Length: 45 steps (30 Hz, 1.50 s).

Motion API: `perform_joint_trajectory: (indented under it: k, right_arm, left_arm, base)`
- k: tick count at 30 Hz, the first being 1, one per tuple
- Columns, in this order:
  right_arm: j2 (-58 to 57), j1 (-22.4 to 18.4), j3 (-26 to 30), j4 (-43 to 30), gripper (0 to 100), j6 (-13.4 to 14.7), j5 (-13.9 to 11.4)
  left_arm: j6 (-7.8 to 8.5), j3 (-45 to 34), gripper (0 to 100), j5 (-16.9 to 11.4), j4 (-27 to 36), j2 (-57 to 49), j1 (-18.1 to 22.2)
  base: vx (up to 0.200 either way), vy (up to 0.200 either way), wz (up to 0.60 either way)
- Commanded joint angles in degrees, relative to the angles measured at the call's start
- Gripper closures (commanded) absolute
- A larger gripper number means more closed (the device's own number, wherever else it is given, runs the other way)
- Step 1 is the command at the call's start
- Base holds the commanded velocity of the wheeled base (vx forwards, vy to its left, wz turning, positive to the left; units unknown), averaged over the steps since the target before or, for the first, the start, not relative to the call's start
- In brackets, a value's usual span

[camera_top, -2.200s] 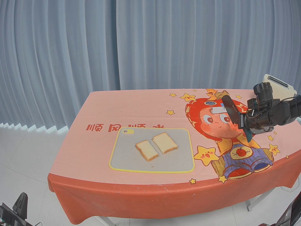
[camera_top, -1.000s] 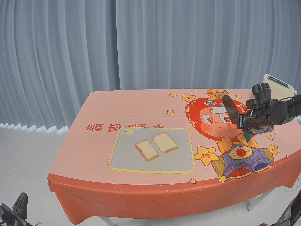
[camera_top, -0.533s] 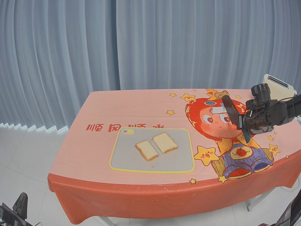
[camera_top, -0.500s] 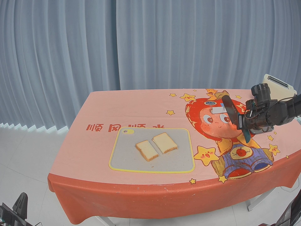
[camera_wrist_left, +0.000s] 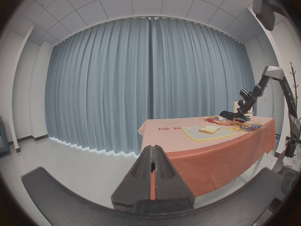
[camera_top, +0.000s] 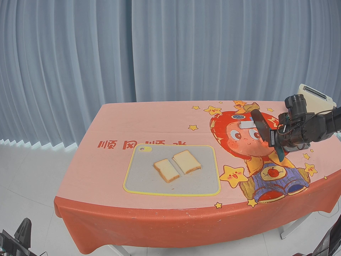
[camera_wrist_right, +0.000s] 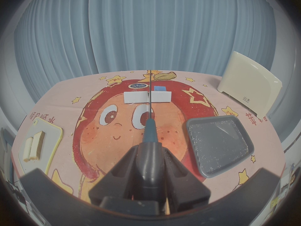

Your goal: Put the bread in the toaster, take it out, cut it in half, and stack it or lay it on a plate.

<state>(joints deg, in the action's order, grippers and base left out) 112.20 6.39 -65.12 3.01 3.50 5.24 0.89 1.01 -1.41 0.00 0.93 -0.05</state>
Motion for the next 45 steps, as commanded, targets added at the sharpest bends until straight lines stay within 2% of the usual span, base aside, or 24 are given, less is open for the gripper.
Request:
perform_joint_trajectory:
  k: [1,15,24,25,37,45]
  right_arm:
    - [0.5,-0.1,0.2,0.2,100,0.0,0.0]
    - [1.6,0.5,0.3,0.4,100,0.4,0.0]
    - [1.7,0.5,0.0,0.5,100,0.5,1.2]
    - [1.7,0.5,0.0,0.5,0,0.5,1.2]
    - [0.7,0.9,0.5,0.7,0,1.0,1.2]
    - [-6.6,0.8,3.4,0.7,0,1.0,1.7]
  left_arm:
    - [-0.01,-1.0,100,0.0,0.0,-0.9,0.0]
    - [-0.01,-1.0,100,0.0,0.0,-0.9,0.0]
    - [-0.01,-1.0,100,0.0,0.0,-0.9,0.0]
    - [-0.01,-1.0,100,0.0,0.0,-0.9,0.0]
    - [-0.01,-1.0,100,0.0,0.0,-0.9,0.0]
    - [-0.01,-1.0,100,0.0,0.0,-0.9,0.0]
  base:
    - [0.0,0.0,0.0]
    - [0.0,0.0,0.0]
    - [0.0,0.0,0.0]
    - [0.0,0.0,0.0]
    - [0.0,0.0,0.0]
    - [0.0,0.0,0.0]
